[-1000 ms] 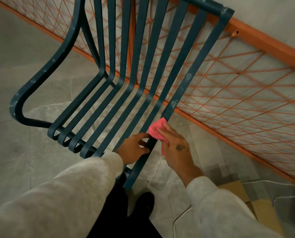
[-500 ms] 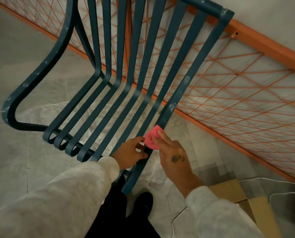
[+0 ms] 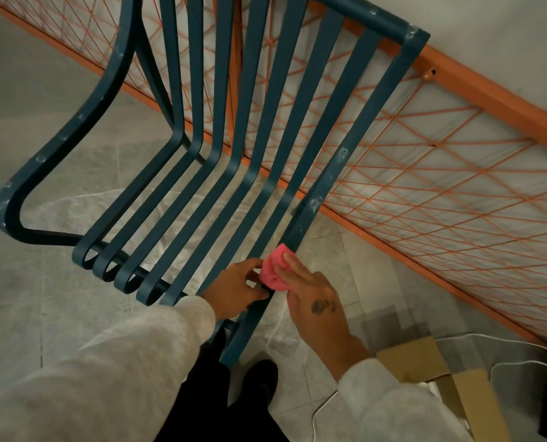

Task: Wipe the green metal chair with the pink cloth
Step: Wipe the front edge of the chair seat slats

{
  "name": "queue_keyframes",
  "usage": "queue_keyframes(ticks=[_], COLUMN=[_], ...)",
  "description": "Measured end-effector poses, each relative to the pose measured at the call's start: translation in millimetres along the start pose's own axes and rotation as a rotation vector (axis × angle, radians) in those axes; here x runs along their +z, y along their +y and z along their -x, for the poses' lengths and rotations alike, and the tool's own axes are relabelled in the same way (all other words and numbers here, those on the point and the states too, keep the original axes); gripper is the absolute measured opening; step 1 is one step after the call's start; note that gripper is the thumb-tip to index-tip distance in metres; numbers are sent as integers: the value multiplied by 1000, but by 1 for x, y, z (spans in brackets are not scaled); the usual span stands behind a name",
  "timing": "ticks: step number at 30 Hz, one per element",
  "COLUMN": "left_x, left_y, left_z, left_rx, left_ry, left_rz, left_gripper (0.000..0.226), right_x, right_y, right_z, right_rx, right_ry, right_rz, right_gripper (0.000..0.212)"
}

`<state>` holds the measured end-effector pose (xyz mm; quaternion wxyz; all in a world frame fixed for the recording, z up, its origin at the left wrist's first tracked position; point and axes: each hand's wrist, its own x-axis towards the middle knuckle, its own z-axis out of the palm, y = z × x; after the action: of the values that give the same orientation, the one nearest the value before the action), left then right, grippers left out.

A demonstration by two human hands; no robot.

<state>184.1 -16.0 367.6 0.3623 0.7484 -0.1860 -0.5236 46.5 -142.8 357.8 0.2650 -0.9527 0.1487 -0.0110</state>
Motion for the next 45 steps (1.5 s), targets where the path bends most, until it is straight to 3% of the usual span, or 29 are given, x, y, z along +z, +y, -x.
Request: queue_keyframes(ticks=[3, 5, 9, 15, 21, 24, 27, 30, 33, 37, 45], left_x=[0, -1, -3, -1, -6, -7, -7, -4, -3, -2, 4], left_y=[2, 2, 0, 0, 1, -3, -15, -26, -29, -32, -45], left_z=[-1, -2, -2, -1, 2, 13, 27, 36, 38, 38, 50], left_rx=[20, -2, -29, 28, -43, -127, -164, -177, -182, -171, -150], left_ry=[4, -12, -27, -16, -71, -167, -187, -145, -112, -107, -29], left_rz=[-31, -9, 18, 24, 29, 57, 93, 159, 162, 152, 161], left_gripper=[42, 46, 48, 38, 55, 67, 52, 44, 45, 47, 34], right_x=[-13, -24, -21, 5, -17, -5, 5, -9, -25, -30, -16], right_y=[5, 15, 18, 2, -3, -17, -28, -21, 5, -3, -37], right_z=[6, 0, -12, 16, -6, -9, 8, 10, -12, -31, 5], right_rx=[-93, -47, 28, -35, 38, 78, -10, -110, -114, 22, -192], right_ry=[-53, -70, 65, -75, 11, -134, -282, -318, -355, -261, -432], right_rz=[29, 17, 68, 33, 92, 219, 196, 142, 207, 212, 157], right_gripper=[55, 48, 45, 50, 46, 52, 64, 72, 64, 62, 64])
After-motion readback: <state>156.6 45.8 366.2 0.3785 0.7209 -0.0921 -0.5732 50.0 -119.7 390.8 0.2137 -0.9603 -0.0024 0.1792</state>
